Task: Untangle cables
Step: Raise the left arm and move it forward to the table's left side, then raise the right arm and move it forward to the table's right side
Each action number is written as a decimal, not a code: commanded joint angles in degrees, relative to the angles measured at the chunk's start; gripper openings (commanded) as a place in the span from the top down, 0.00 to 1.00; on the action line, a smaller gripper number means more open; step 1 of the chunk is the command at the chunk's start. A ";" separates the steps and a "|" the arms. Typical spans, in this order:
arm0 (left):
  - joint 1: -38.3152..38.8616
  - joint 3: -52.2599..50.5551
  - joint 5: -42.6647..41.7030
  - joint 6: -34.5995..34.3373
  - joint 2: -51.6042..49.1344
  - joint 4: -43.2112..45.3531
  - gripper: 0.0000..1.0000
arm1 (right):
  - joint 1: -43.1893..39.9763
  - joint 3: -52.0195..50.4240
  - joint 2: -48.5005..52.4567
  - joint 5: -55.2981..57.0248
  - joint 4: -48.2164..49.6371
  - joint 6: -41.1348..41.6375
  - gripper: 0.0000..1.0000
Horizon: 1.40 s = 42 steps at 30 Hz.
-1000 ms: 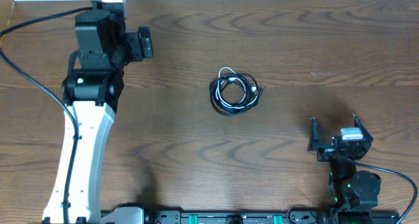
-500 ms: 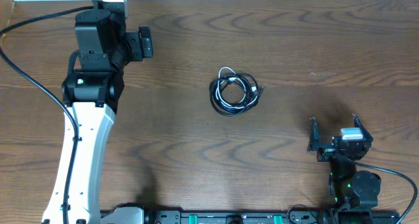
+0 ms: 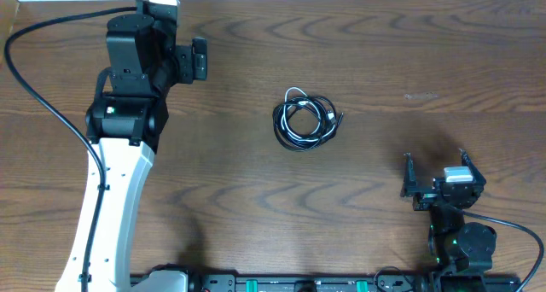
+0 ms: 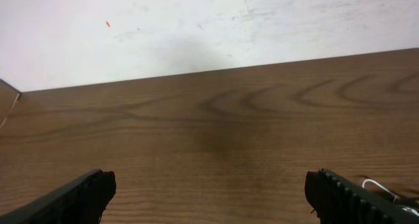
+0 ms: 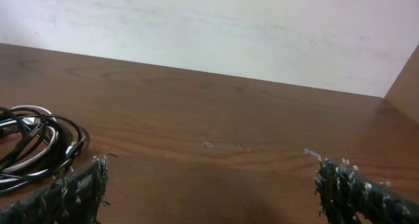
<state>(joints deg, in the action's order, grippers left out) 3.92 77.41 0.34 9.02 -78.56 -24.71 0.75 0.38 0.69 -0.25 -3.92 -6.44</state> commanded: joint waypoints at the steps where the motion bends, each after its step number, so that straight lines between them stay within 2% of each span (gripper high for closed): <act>1: 0.02 1.20 0.72 0.83 0.90 -0.09 0.02 | -0.33 -0.09 -0.35 -0.44 0.48 0.85 0.01; 6: 0.02 1.20 0.74 0.87 0.90 -0.37 0.02 | -0.33 -0.07 -0.37 -4.11 2.29 0.87 0.01; 13: 0.02 1.20 0.74 1.88 0.87 -0.35 0.02 | -0.33 -0.07 -0.35 -6.62 10.71 8.35 0.01; 21: 0.02 1.20 0.72 1.86 0.94 -0.35 0.02 | -0.33 0.46 -0.37 -0.02 23.02 9.18 0.01; 25: 0.02 1.20 0.72 1.86 1.20 -0.50 0.02 | -0.35 3.78 -0.35 1.66 18.08 9.16 0.01; 30: 0.02 1.20 0.74 1.88 1.64 -0.31 0.02 | -0.35 13.20 0.00 1.62 -0.81 6.71 0.01; 33: 0.02 1.20 0.72 1.88 1.64 -0.24 0.02 | -0.35 17.59 0.96 1.62 -7.48 5.51 0.01; 42: 0.02 1.20 0.72 1.88 1.75 -0.04 0.02 | -0.33 25.40 7.93 1.60 -9.42 5.53 0.01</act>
<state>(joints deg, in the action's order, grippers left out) 3.92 77.41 0.34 10.55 -77.89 -25.08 0.75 22.46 5.96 0.89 -13.10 -0.05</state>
